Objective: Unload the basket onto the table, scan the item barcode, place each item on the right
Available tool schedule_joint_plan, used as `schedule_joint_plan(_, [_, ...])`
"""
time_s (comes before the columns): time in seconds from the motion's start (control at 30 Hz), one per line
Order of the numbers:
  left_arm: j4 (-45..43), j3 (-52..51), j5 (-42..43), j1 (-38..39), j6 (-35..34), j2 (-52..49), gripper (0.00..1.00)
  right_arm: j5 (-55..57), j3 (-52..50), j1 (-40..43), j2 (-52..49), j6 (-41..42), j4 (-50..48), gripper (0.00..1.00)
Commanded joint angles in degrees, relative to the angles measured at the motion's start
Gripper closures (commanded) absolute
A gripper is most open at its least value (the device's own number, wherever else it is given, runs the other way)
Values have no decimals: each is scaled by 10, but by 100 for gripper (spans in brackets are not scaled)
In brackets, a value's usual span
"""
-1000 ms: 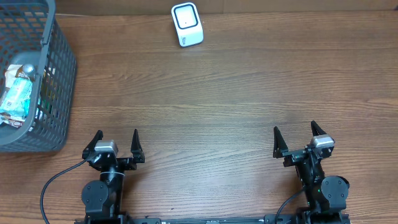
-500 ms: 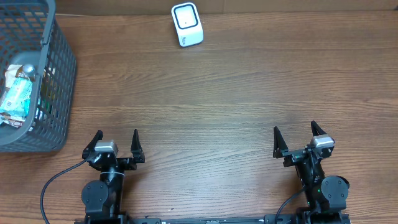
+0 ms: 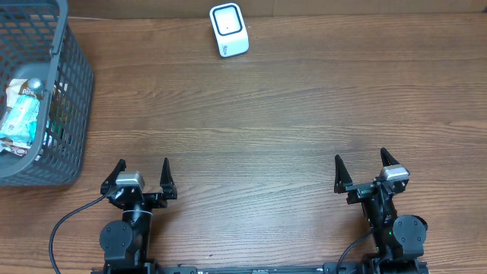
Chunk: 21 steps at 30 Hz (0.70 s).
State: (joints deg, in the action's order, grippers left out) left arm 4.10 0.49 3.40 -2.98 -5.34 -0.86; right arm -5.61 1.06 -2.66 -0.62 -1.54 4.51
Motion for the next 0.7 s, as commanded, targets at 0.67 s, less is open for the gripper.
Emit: schedule_joint_plan(0.67, [-116,21,42,3,10,6,1,0,-6,1,5,-4,-2,0])
